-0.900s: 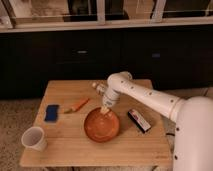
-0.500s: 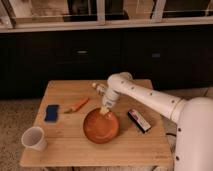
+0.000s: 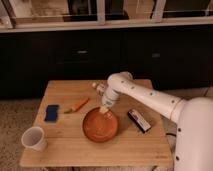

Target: Drag the ceramic bowl in a circle

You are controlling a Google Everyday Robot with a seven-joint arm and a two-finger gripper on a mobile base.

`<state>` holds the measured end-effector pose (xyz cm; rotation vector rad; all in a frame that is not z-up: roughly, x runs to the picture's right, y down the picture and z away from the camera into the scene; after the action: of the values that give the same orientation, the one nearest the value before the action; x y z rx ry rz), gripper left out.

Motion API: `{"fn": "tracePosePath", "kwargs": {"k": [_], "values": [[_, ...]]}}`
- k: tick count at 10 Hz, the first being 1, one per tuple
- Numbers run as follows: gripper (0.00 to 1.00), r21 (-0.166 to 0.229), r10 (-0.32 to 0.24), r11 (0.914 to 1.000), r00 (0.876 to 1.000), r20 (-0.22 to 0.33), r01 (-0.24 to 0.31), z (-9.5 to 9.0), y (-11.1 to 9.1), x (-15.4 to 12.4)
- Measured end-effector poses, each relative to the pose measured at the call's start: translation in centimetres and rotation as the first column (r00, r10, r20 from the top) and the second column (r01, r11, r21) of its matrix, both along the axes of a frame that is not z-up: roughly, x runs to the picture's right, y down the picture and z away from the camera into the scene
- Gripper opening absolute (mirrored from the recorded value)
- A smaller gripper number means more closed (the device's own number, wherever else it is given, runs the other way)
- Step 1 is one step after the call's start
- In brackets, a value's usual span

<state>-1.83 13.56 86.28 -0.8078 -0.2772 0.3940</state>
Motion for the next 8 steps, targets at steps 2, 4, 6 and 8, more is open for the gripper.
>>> {"fn": "tracePosePath", "kwargs": {"k": [2,4,6,8], "values": [[0.02,-0.007,-0.002,1.0000,1.000,0.002,0.002,-0.3,0.3,-0.1],[0.02,-0.020,-0.010,0.9997,1.000,0.010,0.010,-1.8,1.0,-1.5],[0.02,-0.023,-0.027,0.9993,0.999,0.023,0.028,-4.4,3.3,-3.4],[0.02,-0.026,-0.048,0.9985,0.998,0.036,0.049,-6.1,4.9,-4.6]]}}
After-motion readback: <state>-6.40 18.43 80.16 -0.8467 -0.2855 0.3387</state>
